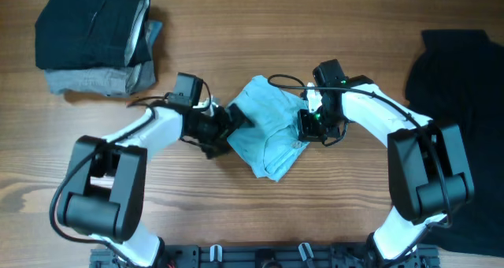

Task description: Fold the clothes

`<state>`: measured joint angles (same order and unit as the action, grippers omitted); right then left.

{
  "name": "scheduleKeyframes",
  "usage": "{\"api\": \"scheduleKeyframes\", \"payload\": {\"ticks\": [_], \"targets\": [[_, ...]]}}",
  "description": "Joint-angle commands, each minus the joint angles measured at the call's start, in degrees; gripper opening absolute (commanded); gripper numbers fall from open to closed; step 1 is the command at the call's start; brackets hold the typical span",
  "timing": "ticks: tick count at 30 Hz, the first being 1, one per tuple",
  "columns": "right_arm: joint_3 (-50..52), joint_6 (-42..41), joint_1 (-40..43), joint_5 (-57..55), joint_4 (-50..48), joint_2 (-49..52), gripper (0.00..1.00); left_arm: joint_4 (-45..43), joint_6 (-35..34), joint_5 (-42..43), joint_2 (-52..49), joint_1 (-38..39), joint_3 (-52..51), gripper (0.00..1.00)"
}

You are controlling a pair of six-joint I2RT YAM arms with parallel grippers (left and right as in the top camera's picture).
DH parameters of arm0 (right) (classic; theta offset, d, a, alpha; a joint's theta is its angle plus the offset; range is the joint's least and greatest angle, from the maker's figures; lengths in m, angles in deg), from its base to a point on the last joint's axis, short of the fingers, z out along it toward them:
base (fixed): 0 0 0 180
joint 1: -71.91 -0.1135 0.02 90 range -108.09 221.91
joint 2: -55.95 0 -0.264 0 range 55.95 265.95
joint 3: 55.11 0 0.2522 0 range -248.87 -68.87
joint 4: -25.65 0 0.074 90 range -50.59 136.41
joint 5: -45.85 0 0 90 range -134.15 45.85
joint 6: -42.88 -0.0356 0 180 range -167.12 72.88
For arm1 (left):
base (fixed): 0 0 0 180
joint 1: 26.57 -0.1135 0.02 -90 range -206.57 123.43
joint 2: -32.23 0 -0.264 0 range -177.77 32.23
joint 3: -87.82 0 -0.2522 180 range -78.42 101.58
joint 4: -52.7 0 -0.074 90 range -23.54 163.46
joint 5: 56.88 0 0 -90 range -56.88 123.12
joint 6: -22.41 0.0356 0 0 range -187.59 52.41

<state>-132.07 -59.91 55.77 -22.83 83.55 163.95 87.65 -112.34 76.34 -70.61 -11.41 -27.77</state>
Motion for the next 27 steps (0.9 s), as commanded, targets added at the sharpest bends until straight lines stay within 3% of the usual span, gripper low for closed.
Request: {"api": "scheduleKeyframes", "payload": {"ticks": [1, 8, 13, 18, 21, 24, 26, 27], "targets": [[0.26, -0.44, -0.13, -1.44, 0.07, 0.50, 0.05, -7.78, -14.62, -4.57, -1.16, 4.20, -5.16, 1.00], [0.26, -0.46, -0.13, -1.44, 0.04, 0.50, 0.05, -12.17, -21.79, -17.99, -1.31, 11.78, -5.79, 0.93], [0.26, -0.48, -0.13, -1.44, 0.09, 0.50, 0.04, -16.33, -21.77, -24.00, -1.31, 12.22, -5.79, 0.67], [0.26, -0.66, -0.13, -1.44, 0.11, 0.50, 0.04, -16.96, -21.73, -27.10, -1.31, 12.22, -5.79, 0.50], [0.26, -0.70, -0.13, -1.44, 0.11, 0.50, 0.04, -17.84, -21.46, -27.32, -1.31, 12.22, -5.79, 0.64], [0.26, -0.72, -0.13, -1.42, 0.09, 0.50, 0.04, -21.00, -18.21, -27.91, -1.31, 12.37, -5.79, 0.66], [0.26, -0.68, -0.13, -1.44, 0.09, 0.50, 0.04, -24.22, -15.21, -28.02, -1.31, 12.85, -5.79, 0.80], [0.26, -0.70, -0.13, -1.44, 0.09, 0.50, 0.05, -24.15, -15.23, -28.22, -1.38, 13.00, -5.79, 0.81]]}}
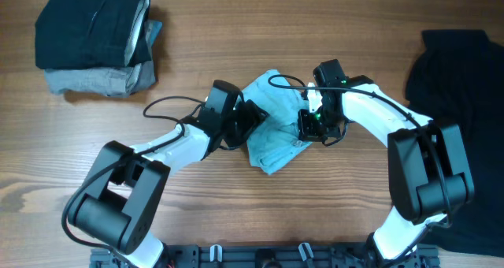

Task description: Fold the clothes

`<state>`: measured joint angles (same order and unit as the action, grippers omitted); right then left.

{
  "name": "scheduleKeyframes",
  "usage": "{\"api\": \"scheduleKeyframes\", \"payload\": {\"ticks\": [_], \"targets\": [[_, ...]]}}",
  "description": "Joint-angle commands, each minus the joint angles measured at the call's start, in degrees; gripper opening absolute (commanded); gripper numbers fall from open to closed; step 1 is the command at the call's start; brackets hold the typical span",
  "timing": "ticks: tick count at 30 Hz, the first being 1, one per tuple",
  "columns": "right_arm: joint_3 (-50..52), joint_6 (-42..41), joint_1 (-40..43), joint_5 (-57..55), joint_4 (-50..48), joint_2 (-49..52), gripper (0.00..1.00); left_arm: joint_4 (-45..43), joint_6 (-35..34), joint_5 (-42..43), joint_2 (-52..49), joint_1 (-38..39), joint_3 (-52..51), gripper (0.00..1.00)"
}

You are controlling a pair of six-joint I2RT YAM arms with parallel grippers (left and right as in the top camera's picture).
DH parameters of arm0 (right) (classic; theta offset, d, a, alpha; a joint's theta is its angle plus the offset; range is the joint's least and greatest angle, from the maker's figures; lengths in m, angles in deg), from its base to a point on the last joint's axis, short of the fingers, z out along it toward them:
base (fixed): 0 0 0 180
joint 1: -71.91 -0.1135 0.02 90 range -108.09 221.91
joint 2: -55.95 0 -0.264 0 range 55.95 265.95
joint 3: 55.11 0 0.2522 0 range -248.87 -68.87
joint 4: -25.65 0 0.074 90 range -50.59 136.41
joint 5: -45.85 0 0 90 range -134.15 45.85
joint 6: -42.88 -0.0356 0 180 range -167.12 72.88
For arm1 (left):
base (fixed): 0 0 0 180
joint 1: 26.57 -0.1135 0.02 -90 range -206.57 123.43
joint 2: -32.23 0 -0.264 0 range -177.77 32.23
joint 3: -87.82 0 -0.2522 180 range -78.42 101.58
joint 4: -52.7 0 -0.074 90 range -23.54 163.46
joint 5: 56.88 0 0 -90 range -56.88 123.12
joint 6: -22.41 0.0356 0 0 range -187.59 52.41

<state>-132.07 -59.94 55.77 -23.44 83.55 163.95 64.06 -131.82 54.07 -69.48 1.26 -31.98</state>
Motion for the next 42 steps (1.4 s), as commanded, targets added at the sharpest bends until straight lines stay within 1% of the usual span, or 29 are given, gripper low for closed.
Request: {"api": "scheduleKeyframes", "payload": {"ticks": [1, 4, 10, 11, 12, 13, 16, 17, 19, 23, 25, 27, 31, 34, 38, 42], "targets": [[0.26, -0.68, -0.13, -0.83, 0.09, 0.50, 0.04, -0.50, 4.24, -6.03, -2.78, 0.52, -1.57, 0.82], [0.26, -0.68, -0.13, -0.83, 0.07, 0.50, 0.04, -1.57, 4.20, -5.27, -4.66, 0.66, -1.57, 0.79], [0.26, -0.70, -0.13, -0.83, 0.07, 0.50, 0.04, -10.34, 4.28, 2.95, -10.34, 0.50, -1.57, 0.73], [0.26, -0.68, -0.13, -0.83, 0.07, 0.50, 0.04, -11.21, 4.26, 3.61, -10.97, 0.50, -1.57, 0.68], [0.26, -0.70, -0.13, -0.83, 0.07, 0.50, 0.04, -11.52, 4.26, 3.58, -11.21, 0.50, -1.55, 0.61], [0.26, -0.68, -0.13, -0.83, 0.07, 0.50, 0.04, -11.58, 4.28, 3.39, -11.23, 0.50, -1.55, 0.49], [0.26, -0.70, -0.13, -0.83, 0.07, 0.50, 0.04, -11.58, 4.28, 2.45, -11.23, 0.50, -1.55, 0.26], [0.26, -0.70, -0.13, -0.83, 0.07, 0.50, 0.05, -11.58, 4.28, 2.38, -11.23, 0.50, -1.55, 0.22], [0.26, -0.70, -0.13, -0.83, 0.09, 0.50, 0.04, -11.58, 4.37, 2.45, -11.23, 0.50, -1.55, 0.19], [0.22, 0.50, -0.13, -0.83, 0.59, -0.44, 0.05, -12.66, 7.96, 5.64, -11.13, 0.35, -1.46, 0.04], [-0.04, 1.44, -0.09, -0.87, 1.38, -1.64, 0.04, -12.59, 9.55, 7.45, -10.84, 0.09, -1.14, 0.04], [-0.81, 1.53, 0.11, -0.87, 2.86, -3.78, 0.05, -11.98, 13.27, 9.38, -10.10, -0.37, -0.63, 0.04], [-2.80, 1.92, 1.31, -0.85, 5.75, -10.51, 0.06, -3.63, 19.78, 9.97, -5.68, -2.03, 1.66, 0.04], [-3.13, 2.16, 2.71, -0.85, 6.43, -16.74, 0.08, 2.10, 23.87, 14.32, 0.20, -4.35, 4.98, 0.04], [-3.10, 2.12, 3.39, -0.85, 6.43, -21.33, 0.09, 3.50, 24.37, 18.10, 5.66, -6.91, 8.11, 0.04], [-3.10, 1.33, 3.37, -0.85, 6.51, -22.73, 0.10, 3.52, 24.20, 20.87, 7.93, -11.10, 12.35, 0.04]]}}
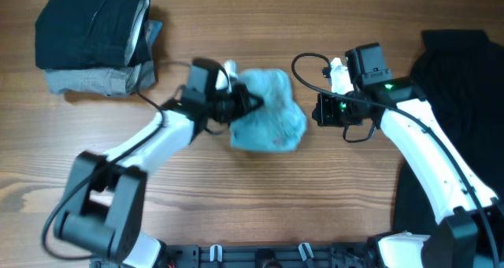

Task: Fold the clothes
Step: 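Lift the folded shirt with the left gripper onto the top-left garment stack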

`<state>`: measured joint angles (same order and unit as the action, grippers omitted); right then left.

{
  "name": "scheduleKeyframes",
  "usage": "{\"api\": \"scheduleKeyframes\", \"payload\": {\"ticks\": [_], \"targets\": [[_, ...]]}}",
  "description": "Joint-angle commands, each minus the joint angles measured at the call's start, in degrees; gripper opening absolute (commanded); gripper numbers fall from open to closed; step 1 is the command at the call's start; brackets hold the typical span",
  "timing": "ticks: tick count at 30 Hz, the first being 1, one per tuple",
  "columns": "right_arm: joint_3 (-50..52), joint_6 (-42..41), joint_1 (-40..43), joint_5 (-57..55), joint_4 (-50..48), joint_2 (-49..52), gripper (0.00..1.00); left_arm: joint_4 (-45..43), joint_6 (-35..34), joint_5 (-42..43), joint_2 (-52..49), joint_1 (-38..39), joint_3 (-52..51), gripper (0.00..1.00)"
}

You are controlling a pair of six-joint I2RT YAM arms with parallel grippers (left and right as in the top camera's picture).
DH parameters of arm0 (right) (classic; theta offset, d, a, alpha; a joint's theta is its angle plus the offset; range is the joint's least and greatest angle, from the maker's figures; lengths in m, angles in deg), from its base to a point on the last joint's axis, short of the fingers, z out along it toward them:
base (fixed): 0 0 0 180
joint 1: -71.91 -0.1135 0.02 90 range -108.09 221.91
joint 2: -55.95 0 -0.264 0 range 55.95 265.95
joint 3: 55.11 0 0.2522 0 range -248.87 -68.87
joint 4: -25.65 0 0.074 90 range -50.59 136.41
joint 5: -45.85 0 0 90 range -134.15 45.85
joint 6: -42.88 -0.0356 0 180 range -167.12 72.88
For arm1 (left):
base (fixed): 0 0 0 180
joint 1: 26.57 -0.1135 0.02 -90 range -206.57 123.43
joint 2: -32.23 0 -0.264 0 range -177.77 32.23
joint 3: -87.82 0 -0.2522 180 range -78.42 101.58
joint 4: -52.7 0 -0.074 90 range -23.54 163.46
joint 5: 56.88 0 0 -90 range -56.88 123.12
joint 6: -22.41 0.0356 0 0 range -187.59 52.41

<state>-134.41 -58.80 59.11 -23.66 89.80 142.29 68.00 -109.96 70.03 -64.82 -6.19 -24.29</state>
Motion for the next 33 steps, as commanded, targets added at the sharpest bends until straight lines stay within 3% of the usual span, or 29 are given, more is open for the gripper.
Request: {"api": "scheduleKeyframes", "payload": {"ticks": [1, 16, 26, 27, 31, 32, 33], "targets": [[-0.76, 0.04, 0.04, -0.63, 0.31, -1.07, 0.10, -0.42, 1.90, 5.07, 3.30, -4.72, 5.66, 0.04], [-0.76, -2.01, 0.02, -0.59, 2.67, -1.07, 0.11, -14.10, -0.57, -4.42, 0.87, -36.28, 20.02, 0.04], [-0.76, -4.79, 0.02, 0.11, 3.91, -1.07, 0.11, -27.58, -9.14, -6.93, -17.27, -45.97, 20.04, 0.04], [-0.76, -5.05, 0.02, 0.48, 4.07, -1.07, 0.11, -27.54, -9.03, -6.95, -18.82, -46.51, 20.04, 0.10], [-0.76, -5.03, 0.02, 0.94, 4.98, -1.07, 0.10, -22.88, -4.15, -6.56, -19.93, -48.54, 20.04, 0.69], [-0.76, -5.05, 0.02, 0.94, 5.16, -1.07, 0.10, -21.40, -1.95, -5.33, -19.50, -49.40, 20.04, 0.91], [-0.76, -5.03, 0.02, 0.92, 5.20, -1.07, 0.10, -20.26, -0.55, -3.93, -19.10, -50.07, 20.04, 1.00]]}}
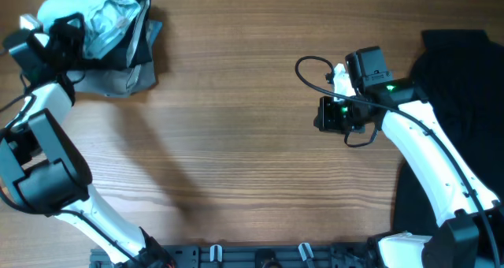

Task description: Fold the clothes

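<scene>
The folded light blue garment [102,17] lies blurred on top of the stack of folded clothes [118,71] at the far left corner. My left gripper [69,25] sits at the garment's left edge and looks shut on it. Over bare wood right of centre, my right gripper [324,114] holds nothing and its fingers appear apart. A pile of dark unfolded clothes [453,71] lies along the right edge, beside the right arm.
The stack holds a dark folded piece [140,20] over a grey one [98,83]. The wooden table [236,142] stretches between the two arms. A black cable [311,67] loops from the right wrist.
My left gripper has moved from the table's middle to the far left corner with the light blue garment, which now rests on the stack. The right gripper has hardly shifted.
Both grippers were at the light blue garment in the middle, left on its left edge, right on its right. Then the left had folded across toward the right. Later the right had let go and drawn back; the left held the bundle, now on the stack.
</scene>
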`<state>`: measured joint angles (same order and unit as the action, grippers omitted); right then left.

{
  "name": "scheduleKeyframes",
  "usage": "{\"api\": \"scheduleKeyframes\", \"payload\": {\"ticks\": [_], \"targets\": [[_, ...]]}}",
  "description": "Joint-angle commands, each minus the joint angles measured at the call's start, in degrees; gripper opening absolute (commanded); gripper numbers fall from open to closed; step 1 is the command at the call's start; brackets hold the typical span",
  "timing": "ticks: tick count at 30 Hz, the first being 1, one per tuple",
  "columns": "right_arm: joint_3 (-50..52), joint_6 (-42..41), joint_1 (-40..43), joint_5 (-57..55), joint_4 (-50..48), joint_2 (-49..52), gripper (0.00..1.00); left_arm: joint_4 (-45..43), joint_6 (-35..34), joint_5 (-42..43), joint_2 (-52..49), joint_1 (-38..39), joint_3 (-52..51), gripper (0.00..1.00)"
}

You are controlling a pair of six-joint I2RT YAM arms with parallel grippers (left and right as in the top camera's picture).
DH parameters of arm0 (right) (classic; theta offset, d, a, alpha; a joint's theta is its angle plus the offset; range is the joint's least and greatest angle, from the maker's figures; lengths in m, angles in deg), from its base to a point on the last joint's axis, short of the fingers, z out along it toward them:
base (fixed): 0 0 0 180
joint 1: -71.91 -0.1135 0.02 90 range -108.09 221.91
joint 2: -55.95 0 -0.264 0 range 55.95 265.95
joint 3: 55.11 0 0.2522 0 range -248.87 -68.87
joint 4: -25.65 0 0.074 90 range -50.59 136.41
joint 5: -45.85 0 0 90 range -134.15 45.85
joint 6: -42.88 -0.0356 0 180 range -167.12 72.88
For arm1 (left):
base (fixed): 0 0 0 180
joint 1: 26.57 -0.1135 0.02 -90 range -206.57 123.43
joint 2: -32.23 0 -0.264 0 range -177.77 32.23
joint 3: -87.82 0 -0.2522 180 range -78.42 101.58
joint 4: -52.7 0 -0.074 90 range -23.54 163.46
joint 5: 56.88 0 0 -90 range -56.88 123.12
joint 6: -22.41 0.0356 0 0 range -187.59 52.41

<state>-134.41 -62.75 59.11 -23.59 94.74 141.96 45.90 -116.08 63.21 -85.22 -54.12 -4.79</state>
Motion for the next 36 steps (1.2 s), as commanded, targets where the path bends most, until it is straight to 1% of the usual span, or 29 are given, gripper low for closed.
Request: {"api": "scheduleKeyframes", "payload": {"ticks": [1, 4, 7, 11, 12, 14, 15, 17, 19, 20, 21, 22, 24, 25, 27, 28, 29, 30, 32, 36], "targets": [[-0.76, -1.07, 0.02, 0.85, 0.26, -0.74, 0.11, 3.85, 7.21, 5.01, 2.10, -3.17, 0.55, 1.00], [-0.76, -1.01, 0.02, 0.83, 0.20, -0.74, 0.10, 10.64, 11.72, 6.82, 5.33, -5.33, 0.55, 1.00], [-0.76, -0.87, 0.02, 0.83, 0.17, -0.74, 0.11, 18.14, 18.60, 6.27, 10.75, -7.30, 0.55, 1.00], [-0.76, -0.90, 0.02, 0.85, -0.37, -0.74, 0.11, 23.41, 22.53, 6.32, 19.58, -8.72, 0.55, 0.99], [-0.76, -0.85, 0.02, 0.83, -0.39, -0.74, 0.11, 24.24, 23.37, 6.32, 22.08, -8.72, 0.55, 0.96], [-0.79, -0.83, 0.02, 0.83, -0.39, -0.74, 0.11, 25.20, 24.68, 6.99, 25.92, -8.15, 0.55, 0.86], [-0.79, -0.85, 0.02, 0.83, -0.39, -0.76, 0.11, 25.70, 26.05, 8.57, 27.65, -7.67, 0.55, 0.83], [-0.94, -0.85, 0.02, 0.63, -0.50, -1.38, 0.11, 28.46, 29.99, 11.89, 31.36, -6.34, 0.72, 0.82], [-1.22, -0.92, 0.02, -0.98, -1.03, -3.32, 0.11, 34.40, 35.12, 12.09, 34.93, -4.44, 1.25, 0.85], [-1.66, -1.01, 0.02, -2.91, -1.27, -5.20, 0.11, 39.26, 39.01, 11.82, 37.46, -2.64, 1.97, 0.86], [-2.16, -1.01, 0.02, -4.50, -1.33, -7.08, 0.11, 43.15, 41.31, 11.17, 39.21, -1.16, 2.58, 0.88], [-3.23, -0.94, 0.02, -7.02, -1.36, -10.47, 0.12, 49.99, 45.00, 9.18, 42.21, 1.77, 3.58, 0.89], [-4.74, -0.70, 0.02, -9.01, -1.36, -14.67, 0.15, 57.35, 48.61, 6.78, 45.33, 5.22, 4.74, 0.92], [-5.84, 0.68, 0.02, -9.22, -1.46, -17.84, 0.17, 62.42, 50.51, 4.17, 47.52, 7.85, 5.66, 0.93], [-7.43, 2.97, 0.02, -9.25, -1.55, -22.49, 0.23, 69.09, 52.52, -0.28, 50.60, 11.91, 6.91, 0.98], [-8.46, 5.40, 0.02, -9.22, -1.57, -25.51, 0.32, 71.97, 52.70, -2.86, 52.37, 14.34, 7.17, 1.00], [-9.11, 7.56, 0.02, -9.25, -1.55, -27.93, 0.57, 74.99, 52.57, -5.75, 54.58, 17.42, 7.17, 1.00], [-9.46, 10.21, 0.02, -9.22, -1.60, -30.80, 1.00, 77.66, 52.54, -7.37, 56.37, 19.98, 7.15, 1.00], [-9.46, 12.70, 0.02, -9.22, -1.57, -35.41, 1.00, 81.70, 52.57, -8.07, 58.58, 23.32, 7.15, 1.00], [-9.46, 12.90, 0.02, -9.25, -1.57, -42.64, 1.00, 88.74, 52.57, -9.18, 61.57, 26.18, 7.15, 1.00]]}}
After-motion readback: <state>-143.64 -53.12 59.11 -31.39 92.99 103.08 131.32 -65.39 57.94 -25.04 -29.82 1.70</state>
